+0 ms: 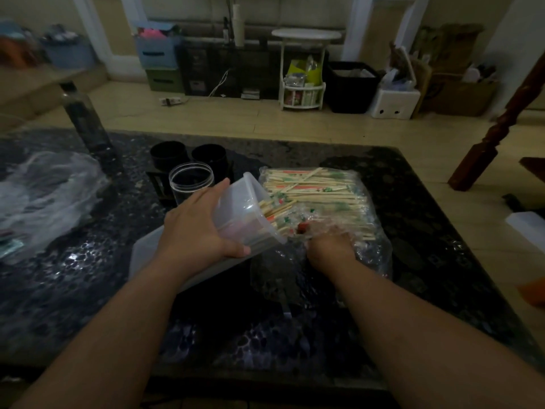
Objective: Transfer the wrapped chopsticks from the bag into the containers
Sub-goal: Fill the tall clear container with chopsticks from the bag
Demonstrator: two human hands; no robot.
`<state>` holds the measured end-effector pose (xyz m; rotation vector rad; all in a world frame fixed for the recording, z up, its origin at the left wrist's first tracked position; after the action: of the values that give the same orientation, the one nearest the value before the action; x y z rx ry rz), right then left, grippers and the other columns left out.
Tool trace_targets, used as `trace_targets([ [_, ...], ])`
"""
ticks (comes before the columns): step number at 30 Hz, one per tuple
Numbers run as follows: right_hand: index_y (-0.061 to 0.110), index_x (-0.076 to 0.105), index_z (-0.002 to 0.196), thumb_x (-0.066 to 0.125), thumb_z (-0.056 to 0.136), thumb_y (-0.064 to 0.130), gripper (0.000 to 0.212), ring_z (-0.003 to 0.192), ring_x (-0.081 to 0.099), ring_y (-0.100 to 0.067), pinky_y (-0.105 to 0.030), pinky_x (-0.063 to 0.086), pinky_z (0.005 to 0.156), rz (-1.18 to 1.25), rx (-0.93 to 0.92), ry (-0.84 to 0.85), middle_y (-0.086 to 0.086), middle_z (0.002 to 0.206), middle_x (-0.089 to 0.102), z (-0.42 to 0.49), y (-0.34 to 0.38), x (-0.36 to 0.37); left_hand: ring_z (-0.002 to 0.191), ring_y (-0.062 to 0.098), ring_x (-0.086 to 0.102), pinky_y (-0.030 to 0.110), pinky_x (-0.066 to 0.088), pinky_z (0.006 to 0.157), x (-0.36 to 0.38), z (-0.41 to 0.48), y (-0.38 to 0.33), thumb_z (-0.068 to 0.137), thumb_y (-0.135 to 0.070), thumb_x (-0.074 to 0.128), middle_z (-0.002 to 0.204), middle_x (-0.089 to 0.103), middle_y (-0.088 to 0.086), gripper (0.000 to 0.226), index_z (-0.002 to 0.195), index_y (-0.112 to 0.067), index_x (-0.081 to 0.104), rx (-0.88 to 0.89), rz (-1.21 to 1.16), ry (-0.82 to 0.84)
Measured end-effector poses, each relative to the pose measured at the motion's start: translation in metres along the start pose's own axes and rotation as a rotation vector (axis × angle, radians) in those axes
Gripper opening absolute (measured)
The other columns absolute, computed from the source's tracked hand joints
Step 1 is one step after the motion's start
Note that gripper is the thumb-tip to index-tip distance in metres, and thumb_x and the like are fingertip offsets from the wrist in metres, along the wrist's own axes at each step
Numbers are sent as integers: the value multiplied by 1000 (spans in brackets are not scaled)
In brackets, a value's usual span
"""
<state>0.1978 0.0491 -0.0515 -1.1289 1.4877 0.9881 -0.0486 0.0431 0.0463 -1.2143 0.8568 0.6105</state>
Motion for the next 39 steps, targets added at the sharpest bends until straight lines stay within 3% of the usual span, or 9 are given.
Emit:
trace_targets([
  [4, 14, 57, 130, 46, 95, 23, 38, 115, 55, -35, -39, 44, 99, -28, -2, -7, -19, 131, 57, 0, -1, -2, 137, 17, 33, 42, 29, 112, -1, -1, -1, 33, -60, 75, 151, 36, -7, 129, 150, -41, 24, -4, -6, -5],
  [13, 18, 58, 129, 46, 100, 45, 41, 128, 46, -33, -40, 39, 105, -53, -160, 129, -17, 140, 49, -9, -4, -6, 136, 16, 36, 43, 29, 111, 2, -1, -4, 34, -59, 75, 149, 38, -9, 128, 150, -38, 26, 24, 6, 10],
  [17, 8, 64, 115, 50, 98, 28, 29, 111, 58, -33, -37, 46, 93, -29, -203, -39, -18, 121, 61, -28, -2, -6, 135, 17, 36, 43, 30, 110, 2, -2, -4, 34, -60, 74, 149, 39, -8, 127, 150, -37, 26, 30, 14, 6],
  [20, 12, 62, 112, 48, 96, 20, 23, 100, 63, -32, -37, 49, 84, 4, -229, -121, -15, 112, 66, -38, -2, -1, 136, 17, 36, 42, 31, 110, 2, -2, -4, 34, -60, 74, 149, 39, -8, 128, 150, -36, 27, 36, 18, 8],
  [25, 12, 53, 124, 45, 96, 15, 28, 105, 61, -32, -40, 48, 79, 61, -229, -124, -9, 130, 51, -54, -5, 3, 136, 17, 36, 39, 30, 108, 0, -4, -6, 35, -58, 75, 150, 38, -7, 127, 150, -36, 27, 39, 13, 13],
  [28, 16, 54, 124, 42, 96, 17, 30, 111, 59, -33, -42, 49, 86, 101, -202, -95, -5, 141, 44, -68, -6, 1, 137, 16, 35, 36, 29, 107, -1, -6, -8, 35, -57, 75, 150, 38, -8, 127, 150, -37, 27, 39, 9, 17],
  [31, 19, 59, 114, 43, 99, 38, 29, 105, 63, -32, -38, 48, 82, 118, -166, -52, -11, 119, 64, -85, -6, -9, 138, 16, 34, 36, 28, 108, -1, -7, -9, 35, -58, 75, 152, 36, -7, 127, 151, -37, 26, 34, 22, 25],
  [34, 22, 62, 105, 47, 92, 58, 40, 98, 63, -29, -35, 45, 74, 82, -176, -29, -7, 104, 67, -101, -7, -28, 139, 16, 32, 37, 27, 109, 2, -7, -10, 35, -60, 75, 153, 34, -6, 128, 151, -38, 24, 38, 52, 41],
  [39, 25, 62, 96, 51, 86, 52, 31, 96, 62, -26, -33, 43, 71, 30, -234, -27, -3, 99, 66, -118, -8, -57, 139, 18, 33, 40, 28, 110, 1, -8, -10, 46, -46, 93, 153, 35, -4, 125, 151, -36, 25, 42, 61, 17],
])
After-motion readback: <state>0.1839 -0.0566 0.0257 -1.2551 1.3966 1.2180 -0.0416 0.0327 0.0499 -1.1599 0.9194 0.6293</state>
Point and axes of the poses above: each hand's wrist, its own z-axis towards the middle knuckle, its own x-axis out of the palm, y = z × x, the point moved 1 cm from there along z, towards the middle knuckle
